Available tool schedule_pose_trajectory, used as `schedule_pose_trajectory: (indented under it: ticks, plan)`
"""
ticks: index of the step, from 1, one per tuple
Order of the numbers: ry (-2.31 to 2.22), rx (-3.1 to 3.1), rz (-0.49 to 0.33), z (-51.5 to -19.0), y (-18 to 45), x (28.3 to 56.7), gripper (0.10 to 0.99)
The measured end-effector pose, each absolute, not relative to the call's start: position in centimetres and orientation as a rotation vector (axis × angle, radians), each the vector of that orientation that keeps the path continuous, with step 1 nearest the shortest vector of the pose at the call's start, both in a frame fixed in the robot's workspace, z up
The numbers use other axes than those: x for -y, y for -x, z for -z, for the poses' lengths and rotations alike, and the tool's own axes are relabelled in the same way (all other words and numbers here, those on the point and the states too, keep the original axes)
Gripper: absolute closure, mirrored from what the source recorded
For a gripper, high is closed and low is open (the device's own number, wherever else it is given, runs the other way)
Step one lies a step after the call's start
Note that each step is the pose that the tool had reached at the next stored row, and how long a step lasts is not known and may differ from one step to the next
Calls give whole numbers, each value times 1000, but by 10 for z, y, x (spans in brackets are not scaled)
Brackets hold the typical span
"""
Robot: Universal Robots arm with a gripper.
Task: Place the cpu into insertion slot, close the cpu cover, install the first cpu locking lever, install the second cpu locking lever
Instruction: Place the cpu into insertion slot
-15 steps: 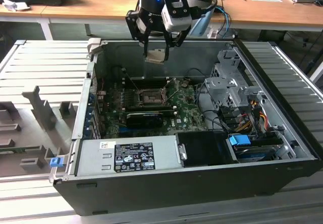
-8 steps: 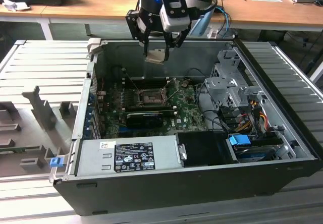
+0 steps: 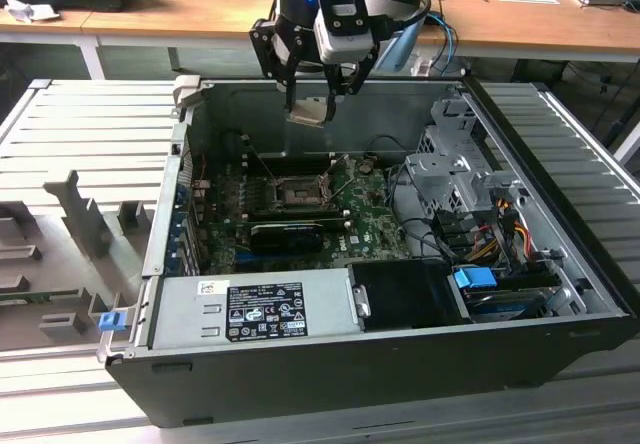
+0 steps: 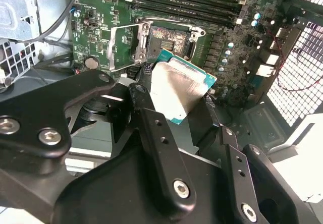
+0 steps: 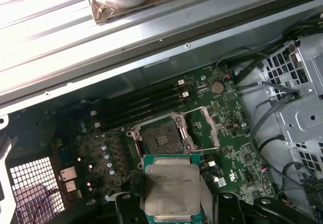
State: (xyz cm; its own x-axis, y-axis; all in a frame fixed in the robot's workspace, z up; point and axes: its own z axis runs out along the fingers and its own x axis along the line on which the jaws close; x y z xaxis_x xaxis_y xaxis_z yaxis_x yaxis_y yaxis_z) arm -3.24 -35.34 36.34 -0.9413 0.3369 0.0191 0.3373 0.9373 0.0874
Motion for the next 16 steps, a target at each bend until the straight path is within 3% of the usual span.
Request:
schedule_pose_trajectory:
  ticks: [16]
  plan:
    - [741, 3052, 137, -363, 32, 353, 557]
